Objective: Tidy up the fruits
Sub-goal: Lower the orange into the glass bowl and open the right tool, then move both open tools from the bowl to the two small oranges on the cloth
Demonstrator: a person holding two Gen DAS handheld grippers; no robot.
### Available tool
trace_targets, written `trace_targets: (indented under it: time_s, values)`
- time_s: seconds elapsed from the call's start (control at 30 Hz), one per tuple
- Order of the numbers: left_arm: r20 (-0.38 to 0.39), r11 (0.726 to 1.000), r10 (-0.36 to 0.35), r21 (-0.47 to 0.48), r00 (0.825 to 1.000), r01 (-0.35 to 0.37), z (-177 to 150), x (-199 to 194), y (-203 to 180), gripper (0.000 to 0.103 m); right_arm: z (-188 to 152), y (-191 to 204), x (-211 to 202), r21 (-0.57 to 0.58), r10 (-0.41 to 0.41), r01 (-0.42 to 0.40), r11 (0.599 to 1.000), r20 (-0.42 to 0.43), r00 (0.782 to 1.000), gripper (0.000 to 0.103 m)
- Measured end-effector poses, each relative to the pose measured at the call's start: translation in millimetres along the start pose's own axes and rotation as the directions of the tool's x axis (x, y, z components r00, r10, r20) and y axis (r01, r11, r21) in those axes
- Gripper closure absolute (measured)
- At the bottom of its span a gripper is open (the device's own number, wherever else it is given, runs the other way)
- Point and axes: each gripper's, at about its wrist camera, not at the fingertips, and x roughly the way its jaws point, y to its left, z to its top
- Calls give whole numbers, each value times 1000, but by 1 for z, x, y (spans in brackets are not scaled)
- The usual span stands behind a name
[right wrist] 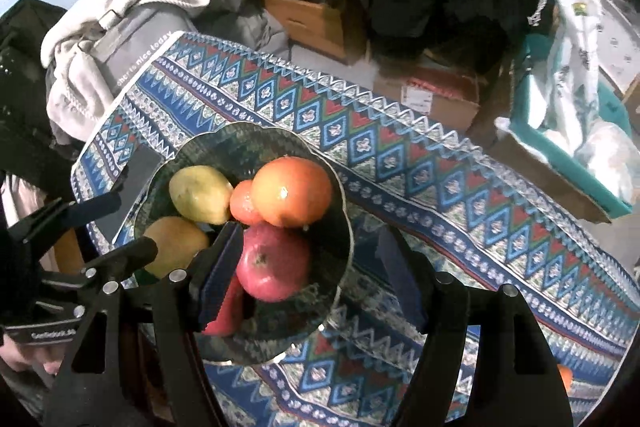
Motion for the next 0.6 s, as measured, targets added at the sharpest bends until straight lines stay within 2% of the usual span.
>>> trace_targets:
  time_s: [0.3, 0.6]
  values:
    - [18, 996, -34, 85, 999, 33, -1, -18, -40, 23, -26, -10, -41, 17, -39, 39, 999, 40, 998, 31]
    - [31, 982, -68, 179, 997, 61, -7, -38, -82, 23, -55, -18, -82, 11, -119, 118, 993, 81, 990, 31]
